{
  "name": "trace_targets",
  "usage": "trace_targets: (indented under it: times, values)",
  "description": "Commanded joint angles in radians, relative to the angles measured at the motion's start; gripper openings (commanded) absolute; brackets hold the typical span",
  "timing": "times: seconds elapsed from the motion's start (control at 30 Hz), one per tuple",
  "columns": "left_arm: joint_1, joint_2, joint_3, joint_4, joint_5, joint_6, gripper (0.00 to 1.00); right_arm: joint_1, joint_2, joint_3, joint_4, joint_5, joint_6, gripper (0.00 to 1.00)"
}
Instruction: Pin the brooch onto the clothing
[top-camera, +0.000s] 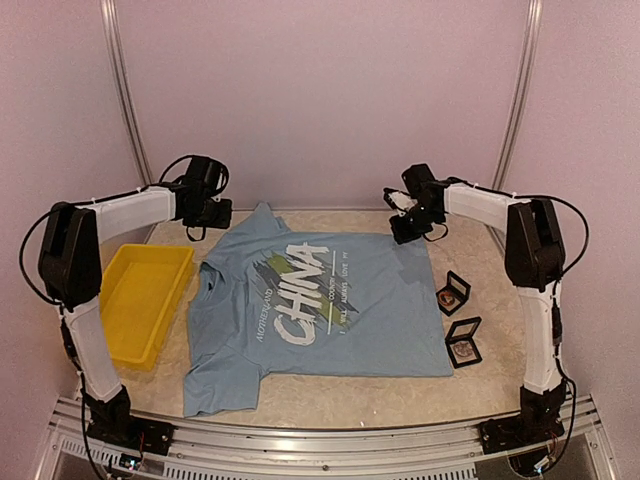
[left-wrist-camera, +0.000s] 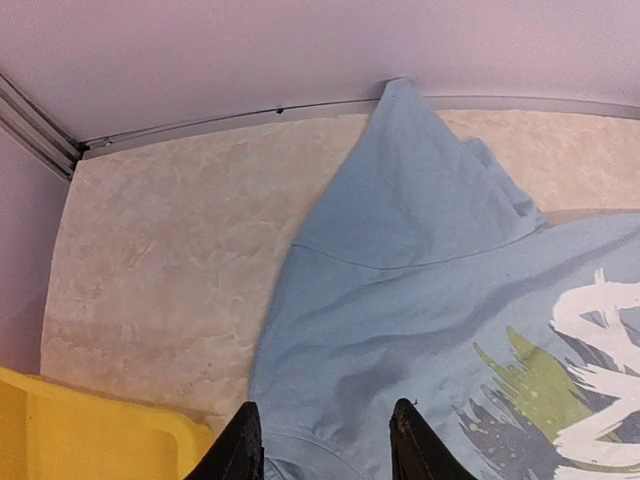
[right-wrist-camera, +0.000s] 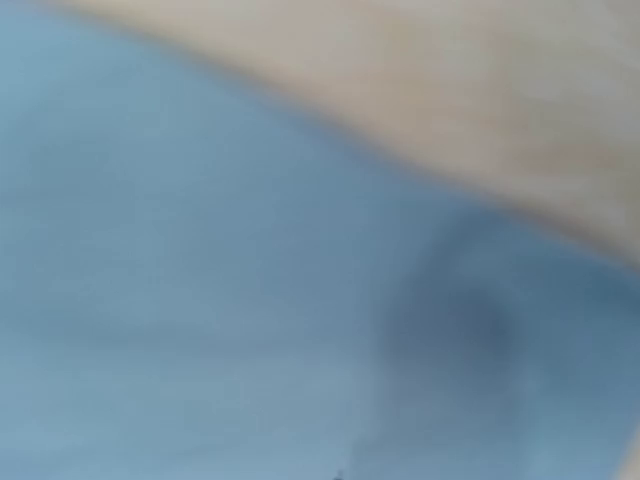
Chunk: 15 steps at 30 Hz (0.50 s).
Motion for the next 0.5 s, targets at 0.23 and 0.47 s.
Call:
trace_targets:
  times: [0.23, 0.47]
  values:
    - [-0.106, -0.158, -0.406, -0.117, 0.064, -0.152, 0.29, 0.187, -0.242, -0.428, 0.139, -0.198, 0.105, 0.00]
    - [-0.102, -0.150, -0.498, -0.173, -0.012, -0.176, 0.28, 0.174, -0.217, -0.547, 0.123, -0.067, 0.149, 0.00]
